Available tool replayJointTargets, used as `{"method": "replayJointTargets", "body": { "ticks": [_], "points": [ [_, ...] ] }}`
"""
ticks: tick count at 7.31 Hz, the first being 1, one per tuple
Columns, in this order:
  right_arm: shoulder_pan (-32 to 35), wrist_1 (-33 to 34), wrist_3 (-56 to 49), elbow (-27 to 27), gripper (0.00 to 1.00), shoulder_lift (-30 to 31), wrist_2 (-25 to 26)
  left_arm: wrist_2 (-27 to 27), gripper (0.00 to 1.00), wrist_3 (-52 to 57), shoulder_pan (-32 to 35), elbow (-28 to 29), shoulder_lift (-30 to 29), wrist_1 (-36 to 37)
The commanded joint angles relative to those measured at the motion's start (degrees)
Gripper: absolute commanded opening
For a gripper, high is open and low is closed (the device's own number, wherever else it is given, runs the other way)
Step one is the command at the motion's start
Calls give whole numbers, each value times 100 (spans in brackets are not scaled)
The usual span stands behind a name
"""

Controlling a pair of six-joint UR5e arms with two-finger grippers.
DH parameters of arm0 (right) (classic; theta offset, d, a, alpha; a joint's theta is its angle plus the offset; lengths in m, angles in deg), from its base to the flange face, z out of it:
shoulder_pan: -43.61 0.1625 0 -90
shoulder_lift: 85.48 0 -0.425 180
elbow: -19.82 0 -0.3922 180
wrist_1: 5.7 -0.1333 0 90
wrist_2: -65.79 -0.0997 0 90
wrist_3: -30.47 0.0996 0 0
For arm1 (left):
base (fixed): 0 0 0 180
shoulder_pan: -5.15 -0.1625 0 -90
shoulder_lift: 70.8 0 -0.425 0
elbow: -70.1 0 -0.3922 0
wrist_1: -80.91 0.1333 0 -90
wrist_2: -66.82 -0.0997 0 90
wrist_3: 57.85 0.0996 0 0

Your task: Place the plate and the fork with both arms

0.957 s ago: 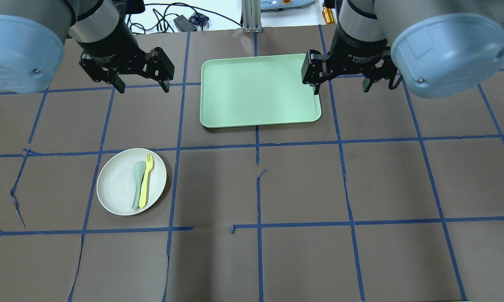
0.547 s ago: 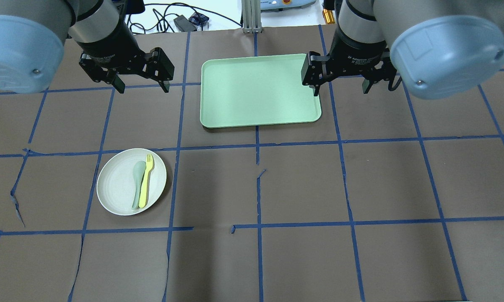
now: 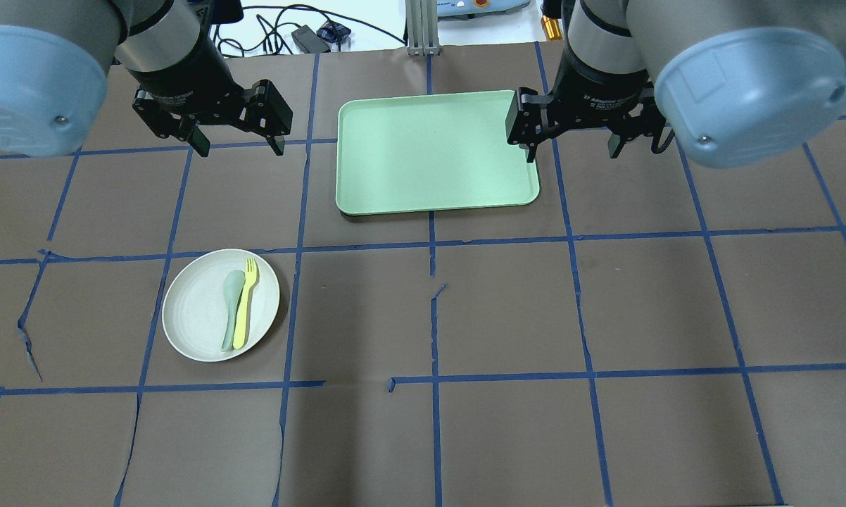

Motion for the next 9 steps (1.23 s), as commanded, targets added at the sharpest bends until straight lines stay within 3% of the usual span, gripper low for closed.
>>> {"method": "replayJointTargets", "body": {
  "ticks": [1,5,6,7,9],
  "points": [
    [0,0,0,3,100,1,0,0,100,4,0,-5,0,0],
    [0,0,-9,21,100,-7,44,-218,100,153,-148,-92,-122,-52],
    [-9,0,-9,29,100,-34,53,-237,100,528,-567,-528,-158,95],
    [-9,0,-9,12,100,-43,79,-202,100,1202,-1346,-1272,-184,775],
    [-9,9,0,21,100,-52,88,-185,99,2766,-2465,-2932,-254,2696]
  ]
}}
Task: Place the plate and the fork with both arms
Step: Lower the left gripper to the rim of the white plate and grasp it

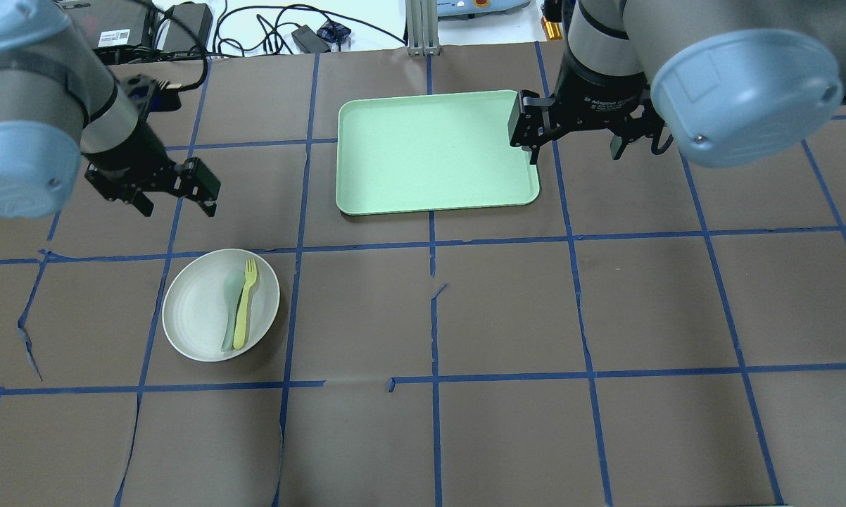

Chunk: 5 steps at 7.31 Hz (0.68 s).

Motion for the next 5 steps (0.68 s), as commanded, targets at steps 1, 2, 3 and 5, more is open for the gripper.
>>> {"method": "replayJointTargets", "body": {
  "ticks": [1,2,3,5],
  "points": [
    [0,3,-5,5,100,-6,16,29,97,1173,-1009,-1586,-208,1909],
    [0,3,-6,5,100,-14,25,325,94,1228,-1195,-1818,-427,2273],
    [0,3,-6,5,100,-6,16,310,91,1237,-1232,-1837,-578,2286],
    [0,3,3,5,100,-14,25,275,56,1237,-1250,-1838,-719,2286]
  ]
}}
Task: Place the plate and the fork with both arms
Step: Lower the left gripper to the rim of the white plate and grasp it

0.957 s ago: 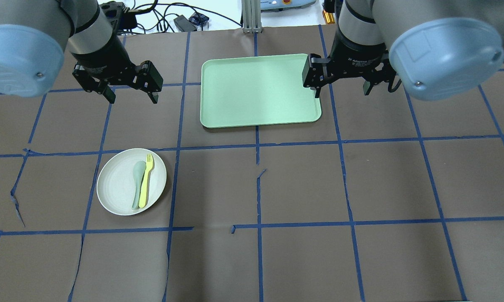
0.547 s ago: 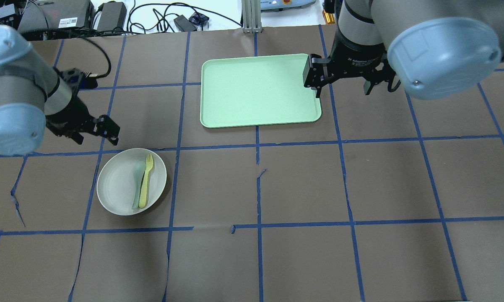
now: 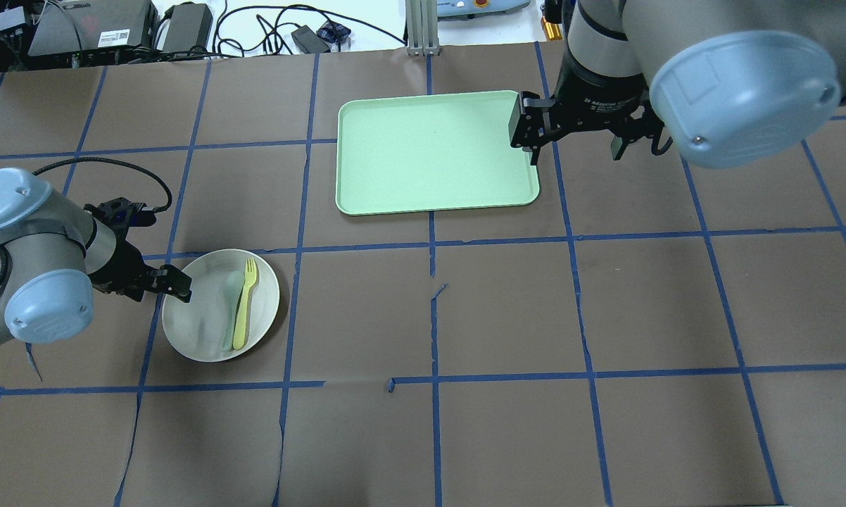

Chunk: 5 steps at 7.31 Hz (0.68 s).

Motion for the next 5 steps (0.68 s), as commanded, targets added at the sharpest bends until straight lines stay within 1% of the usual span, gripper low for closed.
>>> {"method": "replayJointTargets", "body": {
  "ticks": [1,2,5],
  "points": [
    [0,0,7,0,100,-3,7,-139,19,-6,-25,-6,-91,31],
    [0,0,-2,0,100,-3,-2,-166,0,-7,-25,11,-91,14],
    [0,0,7,0,100,-3,-2,-27,0,-217,10,125,-21,-65]
  ]
}}
